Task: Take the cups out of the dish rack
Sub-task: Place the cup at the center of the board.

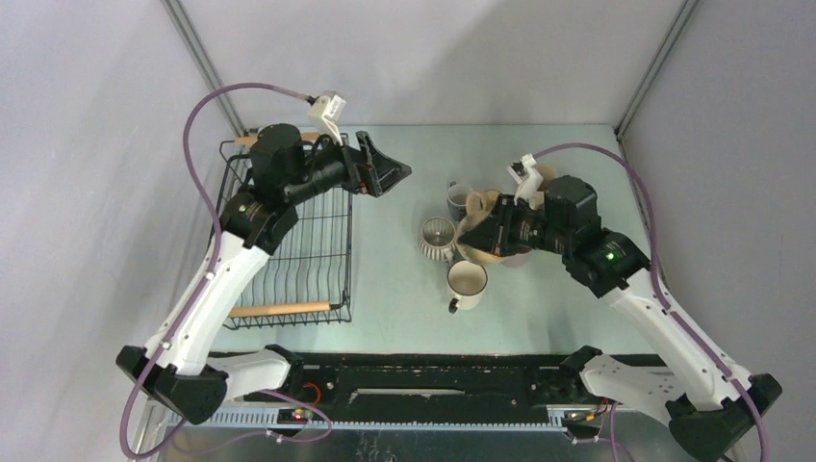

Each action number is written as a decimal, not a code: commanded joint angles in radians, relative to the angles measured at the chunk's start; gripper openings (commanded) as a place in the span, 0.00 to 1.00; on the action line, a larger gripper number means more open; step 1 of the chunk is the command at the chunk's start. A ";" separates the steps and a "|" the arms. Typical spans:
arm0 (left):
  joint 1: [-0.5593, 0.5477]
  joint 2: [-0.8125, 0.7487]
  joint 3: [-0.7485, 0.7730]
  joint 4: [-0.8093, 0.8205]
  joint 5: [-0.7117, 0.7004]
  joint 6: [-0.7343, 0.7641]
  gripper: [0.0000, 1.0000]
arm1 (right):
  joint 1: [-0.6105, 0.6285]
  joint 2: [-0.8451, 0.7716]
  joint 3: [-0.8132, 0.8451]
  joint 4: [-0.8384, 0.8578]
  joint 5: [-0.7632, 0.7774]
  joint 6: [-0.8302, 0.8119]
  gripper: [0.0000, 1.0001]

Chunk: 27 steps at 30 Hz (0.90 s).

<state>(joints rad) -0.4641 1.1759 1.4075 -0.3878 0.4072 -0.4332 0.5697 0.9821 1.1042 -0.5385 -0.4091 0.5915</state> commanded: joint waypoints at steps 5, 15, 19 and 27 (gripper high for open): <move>-0.040 -0.085 -0.045 -0.141 -0.158 0.049 1.00 | 0.018 -0.044 0.062 -0.355 0.489 0.014 0.00; -0.198 -0.141 -0.151 -0.152 -0.331 0.045 1.00 | 0.050 0.016 -0.031 -0.427 0.690 0.174 0.00; -0.224 -0.147 -0.164 -0.151 -0.334 0.042 1.00 | 0.048 0.043 -0.094 -0.369 0.697 0.222 0.00; -0.235 -0.160 -0.188 -0.150 -0.331 0.046 1.00 | 0.035 0.112 -0.227 -0.196 0.688 0.300 0.00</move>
<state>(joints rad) -0.6918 1.0409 1.2449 -0.5564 0.0971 -0.4088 0.6090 1.0748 0.8989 -0.8883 0.2356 0.8249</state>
